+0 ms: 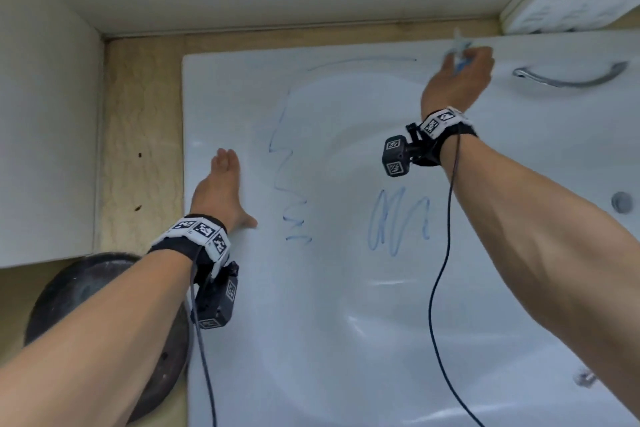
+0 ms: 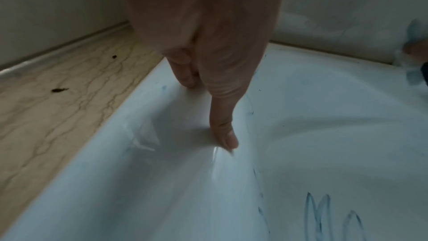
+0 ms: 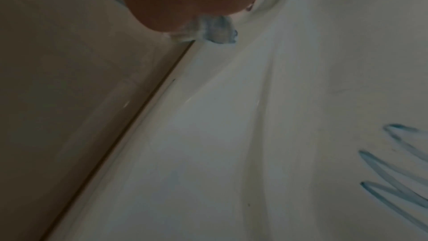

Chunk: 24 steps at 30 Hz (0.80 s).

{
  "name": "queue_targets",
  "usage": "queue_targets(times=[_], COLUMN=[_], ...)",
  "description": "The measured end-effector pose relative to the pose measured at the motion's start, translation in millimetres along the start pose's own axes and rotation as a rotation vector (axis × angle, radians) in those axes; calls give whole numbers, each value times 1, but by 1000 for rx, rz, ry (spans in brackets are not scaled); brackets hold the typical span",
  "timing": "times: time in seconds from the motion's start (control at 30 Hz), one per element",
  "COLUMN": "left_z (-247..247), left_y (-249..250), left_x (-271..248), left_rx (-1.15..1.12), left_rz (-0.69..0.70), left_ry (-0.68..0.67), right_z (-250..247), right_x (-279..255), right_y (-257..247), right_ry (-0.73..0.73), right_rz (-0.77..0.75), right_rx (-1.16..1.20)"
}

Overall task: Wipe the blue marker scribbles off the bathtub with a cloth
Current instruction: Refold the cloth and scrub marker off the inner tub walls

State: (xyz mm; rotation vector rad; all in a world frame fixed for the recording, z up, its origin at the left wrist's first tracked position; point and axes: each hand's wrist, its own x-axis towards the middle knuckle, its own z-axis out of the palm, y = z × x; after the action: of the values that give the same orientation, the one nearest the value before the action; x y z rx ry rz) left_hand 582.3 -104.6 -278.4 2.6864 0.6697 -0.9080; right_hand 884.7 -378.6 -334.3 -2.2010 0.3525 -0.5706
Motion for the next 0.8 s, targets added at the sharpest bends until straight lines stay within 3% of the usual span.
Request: queue_targets(times=[0.1,0.27,0.33,0.47,0.57,0.7,0.77,0.8], left_z=[-1,-1,-1,1,2,3,5,5], left_y=[-1,2,-1,-9,-12,-12,-13,-12], left_x=[-1,7,7,9,11,11,11,11], left_rx=[-19,-55,-74,-128,-152,-202,-228,-237], left_rz=[11,8,10,57,70,75,77,78], left_ry=[-22,-20,-22,-8,-5,6,-1,0], right_z=[9,24,21,32,59,90,92,91], right_x=[-5,-11,3,3,-35,-136,-157,-152], right_y=[16,15,6,-8,-30,-77,-97,-103], right_ry=[-149,-44,-70,-180,-243,-530,-676,-675], right_rz=[150,-80,-187,-166,-204,-431,-565,-608], right_rx=[-167,-66,-27,-29,60,163,148,154])
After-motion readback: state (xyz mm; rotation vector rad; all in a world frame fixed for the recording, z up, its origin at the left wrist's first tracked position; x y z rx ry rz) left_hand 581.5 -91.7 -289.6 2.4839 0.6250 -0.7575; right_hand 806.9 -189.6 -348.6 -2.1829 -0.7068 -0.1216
